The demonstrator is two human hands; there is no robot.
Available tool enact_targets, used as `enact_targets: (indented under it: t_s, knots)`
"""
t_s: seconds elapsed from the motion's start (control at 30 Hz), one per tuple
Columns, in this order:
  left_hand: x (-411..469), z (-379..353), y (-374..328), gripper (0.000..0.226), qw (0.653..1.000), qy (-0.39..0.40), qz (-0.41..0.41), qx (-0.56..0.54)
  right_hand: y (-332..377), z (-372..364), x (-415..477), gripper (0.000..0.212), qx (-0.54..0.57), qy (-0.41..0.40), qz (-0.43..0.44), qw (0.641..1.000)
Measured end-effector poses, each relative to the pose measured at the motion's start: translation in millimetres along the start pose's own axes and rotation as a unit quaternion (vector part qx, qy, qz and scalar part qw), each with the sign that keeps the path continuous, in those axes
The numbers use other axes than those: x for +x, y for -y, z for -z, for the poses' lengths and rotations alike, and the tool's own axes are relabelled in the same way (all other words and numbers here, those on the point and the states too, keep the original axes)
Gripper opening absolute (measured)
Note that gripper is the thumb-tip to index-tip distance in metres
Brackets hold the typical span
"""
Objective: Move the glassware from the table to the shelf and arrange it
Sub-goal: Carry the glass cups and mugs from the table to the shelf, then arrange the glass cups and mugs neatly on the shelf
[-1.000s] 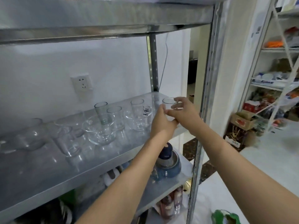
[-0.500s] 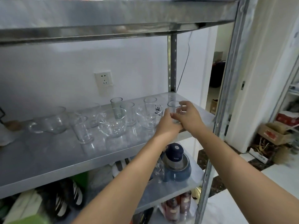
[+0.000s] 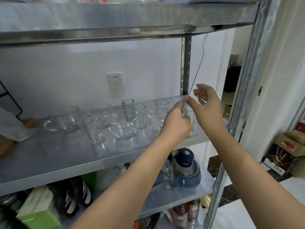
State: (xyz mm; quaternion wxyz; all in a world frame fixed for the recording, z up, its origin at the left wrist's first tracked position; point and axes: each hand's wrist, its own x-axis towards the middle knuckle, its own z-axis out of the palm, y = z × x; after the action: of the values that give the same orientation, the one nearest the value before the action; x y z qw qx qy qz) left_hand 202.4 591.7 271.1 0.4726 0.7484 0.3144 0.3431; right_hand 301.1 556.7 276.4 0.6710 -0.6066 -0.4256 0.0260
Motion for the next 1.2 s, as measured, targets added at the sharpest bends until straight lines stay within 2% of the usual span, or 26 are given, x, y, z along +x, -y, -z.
enact_targets:
  t_s: [0.17, 0.3, 0.5, 0.73, 0.93, 0.97, 1.03, 1.1, 1.17, 1.2]
  knots:
    - [-4, 48, -13, 0.055, 0.993, -0.095, -0.062, -0.024, 43, -33, 3, 0.043, 0.093, 0.057, -0.003, 0.994]
    - [-14, 103, 0, 0.045, 0.982, -0.18, -0.055, -0.019, 60, -83, -8, 0.041, 0.149, 0.132, -0.033, 0.979]
    - [-45, 180, 15, 0.042, 0.965, -0.261, -0.036, 0.009, 85, -163, -43, 0.041, 0.198, 0.215, -0.04, 0.956]
    - [-64, 252, 30, 0.034, 0.952, -0.304, -0.017, -0.016, 112, -238, -83, 0.036, 0.2, 0.255, -0.068, 0.943]
    - [-73, 326, 69, 0.039, 0.948, -0.316, -0.013, 0.029, 126, -311, -121, 0.034, 0.191, 0.276, -0.136, 0.932]
    - [-70, 339, 80, 0.04, 0.944, -0.327, -0.004, 0.04, 127, -322, -126, 0.03, 0.189, 0.276, -0.153, 0.93]
    - [-61, 365, 107, 0.037, 0.94, -0.337, 0.019, 0.055, 127, -344, -134, 0.001, 0.178, 0.264, -0.181, 0.931]
    - [-52, 382, 134, 0.025, 0.936, -0.342, 0.052, 0.062, 122, -358, -139, 0.021, 0.163, 0.261, -0.226, 0.924]
    - [-38, 396, 166, 0.013, 0.94, -0.322, 0.094, 0.065, 113, -374, -144, 0.024, 0.153, 0.239, -0.25, 0.926]
    - [-28, 402, 185, 0.018, 0.942, -0.31, 0.116, 0.062, 110, -382, -145, 0.023, 0.148, 0.222, -0.254, 0.93]
